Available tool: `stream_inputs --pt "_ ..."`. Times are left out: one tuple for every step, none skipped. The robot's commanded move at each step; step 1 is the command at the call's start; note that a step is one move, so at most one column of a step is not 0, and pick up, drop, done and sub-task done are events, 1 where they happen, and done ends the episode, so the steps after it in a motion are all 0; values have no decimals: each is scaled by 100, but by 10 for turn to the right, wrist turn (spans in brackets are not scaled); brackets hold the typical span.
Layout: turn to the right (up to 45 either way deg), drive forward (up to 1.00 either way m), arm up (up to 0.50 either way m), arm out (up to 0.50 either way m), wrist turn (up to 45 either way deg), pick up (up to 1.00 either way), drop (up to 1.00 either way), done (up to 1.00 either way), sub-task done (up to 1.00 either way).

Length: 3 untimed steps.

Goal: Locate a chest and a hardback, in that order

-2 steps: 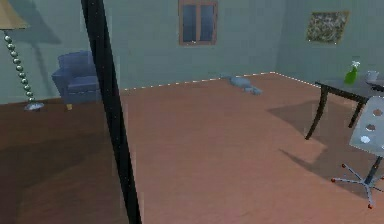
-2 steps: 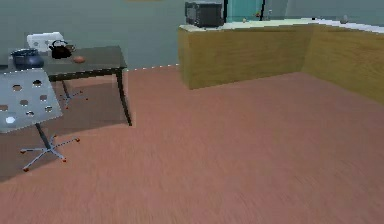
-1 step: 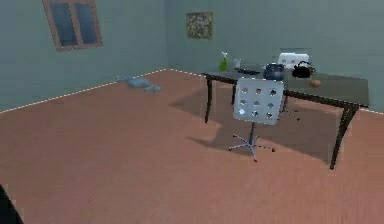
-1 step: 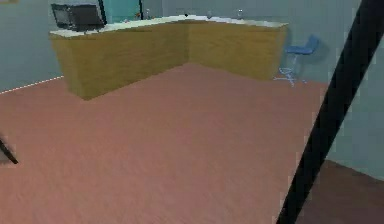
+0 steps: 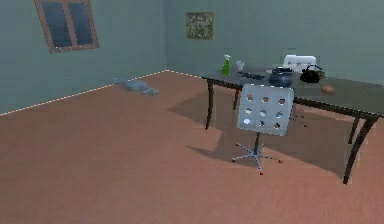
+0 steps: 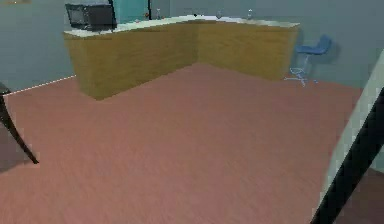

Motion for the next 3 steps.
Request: stream_inputs --pt "450 0 0 0 0 0 0 0 0" --pt "150 0 0 0 0 0 0 0 0" --pt "0 100 0 0 0 0 0 0 0"
